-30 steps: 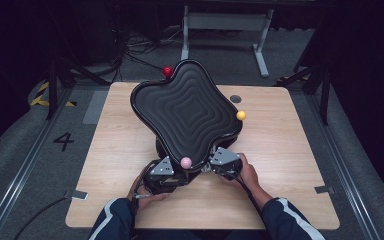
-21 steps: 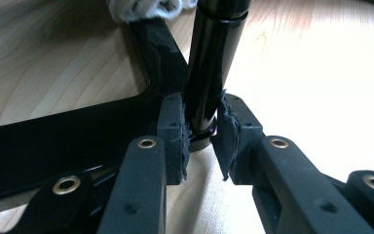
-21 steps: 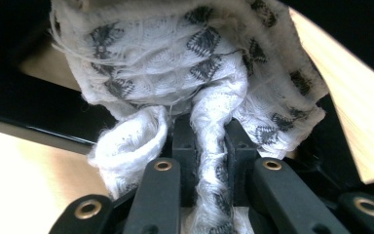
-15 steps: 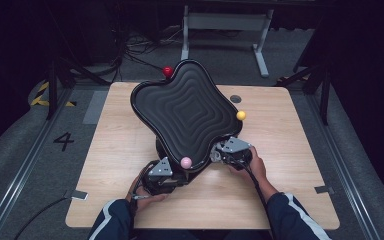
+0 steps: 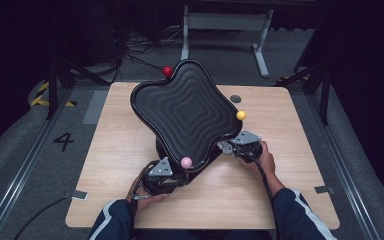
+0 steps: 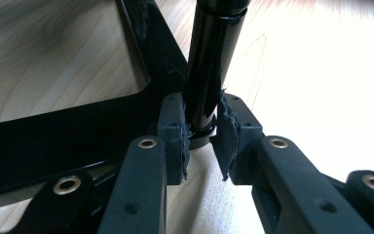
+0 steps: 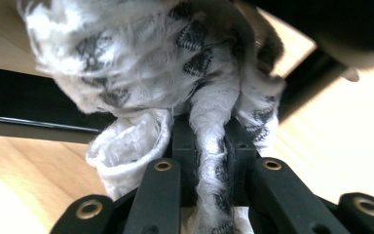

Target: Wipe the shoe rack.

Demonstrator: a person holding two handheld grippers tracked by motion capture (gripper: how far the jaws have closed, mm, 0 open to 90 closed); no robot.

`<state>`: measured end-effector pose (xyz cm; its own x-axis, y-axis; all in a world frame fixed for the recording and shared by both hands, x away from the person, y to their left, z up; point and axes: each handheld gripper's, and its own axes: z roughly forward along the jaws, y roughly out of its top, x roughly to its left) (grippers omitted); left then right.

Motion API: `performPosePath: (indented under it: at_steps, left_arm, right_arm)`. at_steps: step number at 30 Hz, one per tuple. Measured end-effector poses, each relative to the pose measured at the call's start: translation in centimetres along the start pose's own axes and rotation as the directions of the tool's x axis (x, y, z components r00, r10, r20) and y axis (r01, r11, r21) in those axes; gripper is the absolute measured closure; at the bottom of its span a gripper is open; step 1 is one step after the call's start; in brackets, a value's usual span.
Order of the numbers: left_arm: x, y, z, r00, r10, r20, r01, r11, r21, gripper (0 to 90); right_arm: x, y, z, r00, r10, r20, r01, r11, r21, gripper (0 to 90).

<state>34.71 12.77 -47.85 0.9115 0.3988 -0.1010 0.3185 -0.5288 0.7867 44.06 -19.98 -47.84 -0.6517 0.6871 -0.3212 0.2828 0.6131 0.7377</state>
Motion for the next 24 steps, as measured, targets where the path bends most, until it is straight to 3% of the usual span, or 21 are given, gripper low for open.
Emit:
performPosePath:
  at_steps: [10,24]
  left_arm:
    - [0.1,0.0,0.1,1.0,-0.004,0.007,0.004,1.0,-0.006,73.5]
    - [0.0,0.1,0.2,0.9999,0.0,0.017,0.0,1.0,-0.001,73.5]
  right_arm:
    - [0.0,-0.1,0.0,1.0,0.009,0.004,-0.009,1.0,0.002,79.5]
    - [2.7,1.0,-0.4,0.9954,-0.062,-0.072,0.061,0.998,-0.017,79.6]
